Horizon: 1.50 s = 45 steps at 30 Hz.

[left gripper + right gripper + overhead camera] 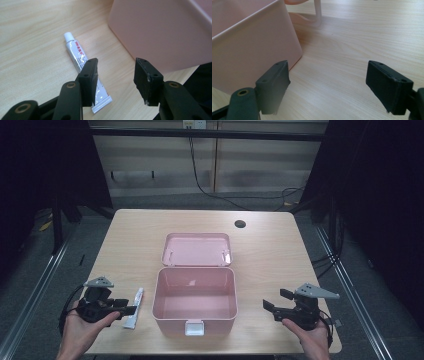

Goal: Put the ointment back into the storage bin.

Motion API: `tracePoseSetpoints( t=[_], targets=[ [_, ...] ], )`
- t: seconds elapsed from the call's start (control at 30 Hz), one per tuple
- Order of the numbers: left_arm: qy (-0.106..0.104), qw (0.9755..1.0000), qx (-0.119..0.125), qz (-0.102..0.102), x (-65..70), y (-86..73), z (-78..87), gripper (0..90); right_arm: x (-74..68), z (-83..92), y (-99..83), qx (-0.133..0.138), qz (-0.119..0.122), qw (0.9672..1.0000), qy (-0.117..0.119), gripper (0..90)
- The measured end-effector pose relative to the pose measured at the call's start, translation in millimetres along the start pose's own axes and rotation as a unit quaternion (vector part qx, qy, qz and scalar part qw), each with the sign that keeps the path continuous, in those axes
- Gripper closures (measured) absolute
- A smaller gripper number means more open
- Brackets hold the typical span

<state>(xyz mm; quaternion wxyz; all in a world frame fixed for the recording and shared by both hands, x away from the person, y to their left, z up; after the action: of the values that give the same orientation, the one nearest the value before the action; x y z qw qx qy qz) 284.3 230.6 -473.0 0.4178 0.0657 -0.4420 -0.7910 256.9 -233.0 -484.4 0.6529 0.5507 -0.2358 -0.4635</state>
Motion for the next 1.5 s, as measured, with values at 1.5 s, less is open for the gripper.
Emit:
tracePoseSetpoints(
  t=[1.5],
  targets=[
    [0.067,0.9886,-0.134,-0.012,-31.5,-14.0,-59.8,64.5,-0.8,-0.7,-1.1,-0.009,-0.017,0.9997,0.017,22.9]
  ],
)
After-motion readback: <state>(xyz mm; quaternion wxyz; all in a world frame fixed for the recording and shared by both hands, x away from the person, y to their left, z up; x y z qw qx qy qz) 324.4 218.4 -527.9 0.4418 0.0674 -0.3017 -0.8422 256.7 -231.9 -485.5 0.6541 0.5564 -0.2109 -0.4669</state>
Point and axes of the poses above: each handheld gripper's, and its own axes: z roughly backward along the jaws, y roughly out of its top, x roughly to its right, the point moved 7 cm from there along -z, roughly forward along the jaws, and after that the axes turned 15 degrees about x, right-handed, at the moved point
